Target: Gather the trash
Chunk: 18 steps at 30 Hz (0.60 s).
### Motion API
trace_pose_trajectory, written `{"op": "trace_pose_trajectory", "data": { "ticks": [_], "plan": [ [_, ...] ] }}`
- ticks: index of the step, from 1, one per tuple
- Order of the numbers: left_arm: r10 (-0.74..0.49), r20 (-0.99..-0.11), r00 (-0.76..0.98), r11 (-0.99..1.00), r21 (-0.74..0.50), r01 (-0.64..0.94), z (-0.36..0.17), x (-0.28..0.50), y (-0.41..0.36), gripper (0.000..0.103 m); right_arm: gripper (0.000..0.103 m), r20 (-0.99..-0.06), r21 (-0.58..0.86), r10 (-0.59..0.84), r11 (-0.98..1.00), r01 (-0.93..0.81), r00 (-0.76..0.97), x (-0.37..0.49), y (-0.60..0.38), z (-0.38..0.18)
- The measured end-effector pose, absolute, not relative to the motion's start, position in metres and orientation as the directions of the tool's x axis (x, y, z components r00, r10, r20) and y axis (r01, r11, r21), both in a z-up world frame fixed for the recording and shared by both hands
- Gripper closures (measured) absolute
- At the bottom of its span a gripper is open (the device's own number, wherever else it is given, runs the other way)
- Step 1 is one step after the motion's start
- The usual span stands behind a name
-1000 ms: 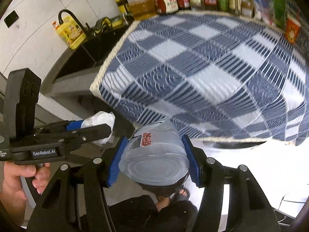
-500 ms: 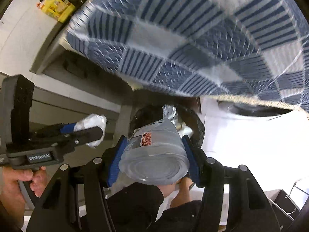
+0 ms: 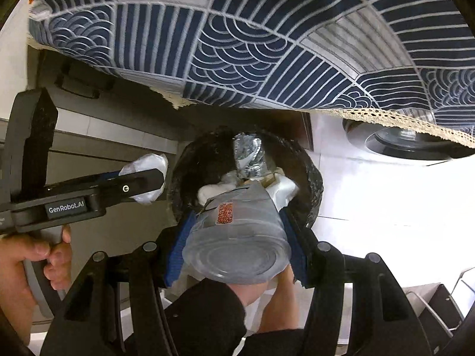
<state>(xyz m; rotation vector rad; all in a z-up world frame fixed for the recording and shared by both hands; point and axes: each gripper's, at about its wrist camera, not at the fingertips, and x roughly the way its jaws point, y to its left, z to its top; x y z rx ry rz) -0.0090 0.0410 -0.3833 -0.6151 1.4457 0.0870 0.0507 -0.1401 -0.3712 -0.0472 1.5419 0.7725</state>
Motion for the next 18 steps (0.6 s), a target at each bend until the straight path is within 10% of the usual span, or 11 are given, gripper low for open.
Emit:
{"op": "trace_pose_trajectory", "data": {
  "ticks": [7,11,18],
  "plan": [
    [-0.307,-0.944,0.123,0.833,-0.329,-0.445,-0.402,0.004,0.039,0.046,0.041,-0.888,0.456,0.431,0.769,-0.448,-0.162,0.054,-0.141,-0.377],
    [-0.28,-0.952,0.128,0.828,-0.306,-0.47,-0.397,0.0,0.04,0.019,0.033,-0.891,0.445,0.433,0.776,-0.447,-0.135,0.056,-0.146,-0.366],
    [-0.252,-0.952,0.171,0.815,-0.304,-0.492,-0.364,-0.011,0.048,0.019,0.033,-0.894,0.429,0.441,0.782,-0.452,-0.085,0.054,-0.162,-0.329]
  ]
}}
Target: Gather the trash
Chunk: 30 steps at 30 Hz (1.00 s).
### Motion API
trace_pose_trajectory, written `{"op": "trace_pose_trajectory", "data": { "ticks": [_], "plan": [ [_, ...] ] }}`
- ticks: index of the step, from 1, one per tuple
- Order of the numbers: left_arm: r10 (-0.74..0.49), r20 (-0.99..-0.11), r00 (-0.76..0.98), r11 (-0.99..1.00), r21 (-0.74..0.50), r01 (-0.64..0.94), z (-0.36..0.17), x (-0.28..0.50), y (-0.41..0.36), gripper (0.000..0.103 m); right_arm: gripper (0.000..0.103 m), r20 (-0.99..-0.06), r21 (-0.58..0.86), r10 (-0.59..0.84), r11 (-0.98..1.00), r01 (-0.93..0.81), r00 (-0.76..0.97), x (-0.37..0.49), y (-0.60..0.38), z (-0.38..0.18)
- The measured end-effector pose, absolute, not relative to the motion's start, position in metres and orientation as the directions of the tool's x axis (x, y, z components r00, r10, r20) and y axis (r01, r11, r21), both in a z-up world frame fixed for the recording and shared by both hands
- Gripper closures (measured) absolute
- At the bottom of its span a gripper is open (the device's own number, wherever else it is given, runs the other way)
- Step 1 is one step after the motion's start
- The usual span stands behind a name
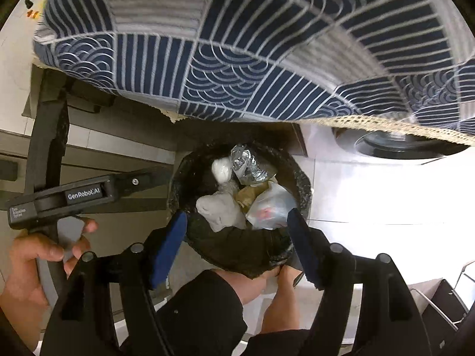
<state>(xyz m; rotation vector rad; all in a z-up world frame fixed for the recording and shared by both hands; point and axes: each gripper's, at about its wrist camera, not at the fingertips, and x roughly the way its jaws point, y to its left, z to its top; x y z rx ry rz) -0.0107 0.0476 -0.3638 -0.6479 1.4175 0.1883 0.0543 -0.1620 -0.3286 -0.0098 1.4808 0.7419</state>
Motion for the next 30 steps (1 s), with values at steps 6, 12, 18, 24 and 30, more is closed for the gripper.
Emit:
{"op": "trace_pose_trajectory", "data": {
  "ticks": [6,12,18,24,30],
  "plan": [
    [-0.233,-0.952,0.197,0.825,-0.301,-0.479,-0.332,-0.02,0.044,0.019,0.031,-0.886,0.41,0.464,0.779,-0.475,-0.004,0.047,-0.18,-0.285],
    [-0.211,-0.946,0.247,0.859,-0.3,-0.415,-0.283,-0.028,0.031,0.019,0.031,-0.857,0.413,0.51,0.768,-0.49,0.076,0.04,-0.195,-0.237],
    [-0.167,-0.932,0.322,0.873,-0.291,-0.39,-0.229,-0.037,0.019,0.019,0.031,-0.832,0.389,0.529,0.773,-0.501,0.17,0.036,-0.208,-0.188],
    [-0.149,-0.907,0.393,0.882,-0.302,-0.363,-0.181,-0.044,0.012,0.019,0.018,-0.774,0.381,0.568,0.769,-0.513,0.278,0.035,-0.226,-0.136],
    [-0.111,-0.866,0.488,0.903,-0.294,-0.315,-0.122,-0.043,0.003,0.015,0.014,-0.715,0.365,0.584,0.781,-0.506,0.386,0.038,-0.243,-0.09]
  ]
}}
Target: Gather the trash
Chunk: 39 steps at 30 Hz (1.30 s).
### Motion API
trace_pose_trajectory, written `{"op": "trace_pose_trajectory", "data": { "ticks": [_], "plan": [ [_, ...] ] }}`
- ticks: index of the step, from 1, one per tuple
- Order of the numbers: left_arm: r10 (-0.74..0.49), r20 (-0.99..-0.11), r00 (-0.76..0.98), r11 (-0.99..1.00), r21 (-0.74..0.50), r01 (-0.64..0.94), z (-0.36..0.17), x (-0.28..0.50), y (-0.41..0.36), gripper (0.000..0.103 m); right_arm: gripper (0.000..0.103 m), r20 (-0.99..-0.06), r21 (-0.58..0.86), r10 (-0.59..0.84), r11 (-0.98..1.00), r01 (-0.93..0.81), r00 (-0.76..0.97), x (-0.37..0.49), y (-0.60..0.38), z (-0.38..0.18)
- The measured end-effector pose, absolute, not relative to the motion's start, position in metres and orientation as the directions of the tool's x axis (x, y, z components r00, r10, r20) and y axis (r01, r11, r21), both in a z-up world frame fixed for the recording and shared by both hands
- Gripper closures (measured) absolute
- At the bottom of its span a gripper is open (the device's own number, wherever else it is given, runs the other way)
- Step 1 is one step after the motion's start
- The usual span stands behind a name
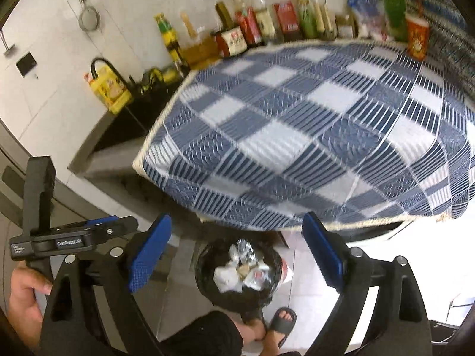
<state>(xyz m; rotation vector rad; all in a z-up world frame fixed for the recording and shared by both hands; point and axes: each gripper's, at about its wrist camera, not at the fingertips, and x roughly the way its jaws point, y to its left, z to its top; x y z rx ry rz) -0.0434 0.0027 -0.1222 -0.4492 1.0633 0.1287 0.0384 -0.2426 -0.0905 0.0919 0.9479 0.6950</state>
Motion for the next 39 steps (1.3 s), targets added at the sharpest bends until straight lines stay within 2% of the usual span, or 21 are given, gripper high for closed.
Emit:
{"op": "trace_pose_trajectory", "data": {
  "ticks": [2,6,8,12,24,39],
  "plan": [
    [-0.088,-0.86,0.503,0.916,-0.268,-0.298,-0.109,-0.043,-0.003,0.01,0.014,-0.702,0.359,0.585,0.784,-0.507,0.407,0.039,-0.247,-0.081],
    [-0.061,-0.838,0.543,0.936,-0.237,-0.26,-0.08,-0.042,-0.014,0.01,0.013,-0.678,0.338,0.579,0.792,-0.508,0.453,0.039,-0.255,-0.059],
    [-0.05,-0.826,0.561,0.942,-0.226,-0.248,-0.068,-0.043,-0.017,0.009,0.004,-0.665,0.338,0.584,0.791,-0.51,0.466,0.04,-0.259,-0.05],
    [-0.052,-0.792,0.608,0.948,-0.23,-0.219,-0.045,-0.044,-0.022,0.007,0.004,-0.646,0.289,0.564,0.805,-0.519,0.515,0.039,-0.263,-0.029],
    [-0.016,-0.754,0.657,0.963,-0.189,-0.193,-0.009,-0.038,-0.03,0.007,0.004,-0.587,0.264,0.564,0.812,-0.521,0.581,0.046,-0.272,0.012],
    [0.02,-0.715,0.699,0.975,-0.141,-0.172,0.02,-0.033,-0.033,0.007,0.004,-0.599,0.225,0.533,0.828,-0.514,0.597,0.054,-0.265,0.033]
  ]
}}
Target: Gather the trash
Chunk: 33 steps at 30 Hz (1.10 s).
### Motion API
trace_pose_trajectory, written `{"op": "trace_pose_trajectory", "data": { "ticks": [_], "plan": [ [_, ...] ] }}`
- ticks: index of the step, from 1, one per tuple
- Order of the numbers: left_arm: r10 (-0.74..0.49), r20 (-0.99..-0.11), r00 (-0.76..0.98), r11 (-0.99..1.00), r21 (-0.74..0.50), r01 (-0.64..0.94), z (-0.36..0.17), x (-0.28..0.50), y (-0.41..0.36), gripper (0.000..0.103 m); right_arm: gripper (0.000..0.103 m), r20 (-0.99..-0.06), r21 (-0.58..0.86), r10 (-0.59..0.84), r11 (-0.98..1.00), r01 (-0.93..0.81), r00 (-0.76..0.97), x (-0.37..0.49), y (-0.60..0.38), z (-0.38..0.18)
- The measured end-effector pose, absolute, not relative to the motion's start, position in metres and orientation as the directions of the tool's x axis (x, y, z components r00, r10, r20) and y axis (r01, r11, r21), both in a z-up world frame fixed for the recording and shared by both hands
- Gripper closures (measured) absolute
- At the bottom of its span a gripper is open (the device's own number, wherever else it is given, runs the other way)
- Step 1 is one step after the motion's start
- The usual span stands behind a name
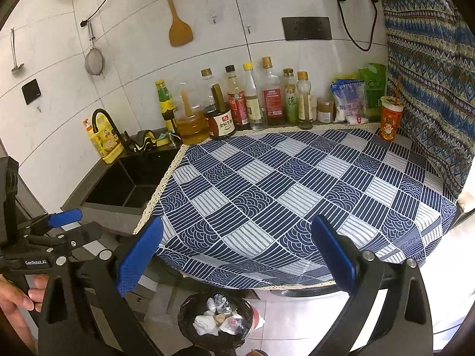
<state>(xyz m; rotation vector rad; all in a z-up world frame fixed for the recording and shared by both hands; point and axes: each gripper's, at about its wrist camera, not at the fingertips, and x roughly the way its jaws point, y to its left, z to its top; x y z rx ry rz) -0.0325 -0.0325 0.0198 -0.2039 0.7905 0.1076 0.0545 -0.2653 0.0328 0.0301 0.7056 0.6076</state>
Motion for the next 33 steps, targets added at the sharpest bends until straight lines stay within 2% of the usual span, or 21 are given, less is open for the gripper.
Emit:
{"op": "trace_pose_trajectory", "data": {
  "ticks": [33],
  "plan": [
    [0.066,-0.727,0.683,0.972,-0.108,-0.21,0.0241,-0.0251,-0.0302,0.007,0.004,-0.598,0.235,0.545,0.82,-0.522,0.587,0.0621,-0.2666,0.0328]
  ]
}}
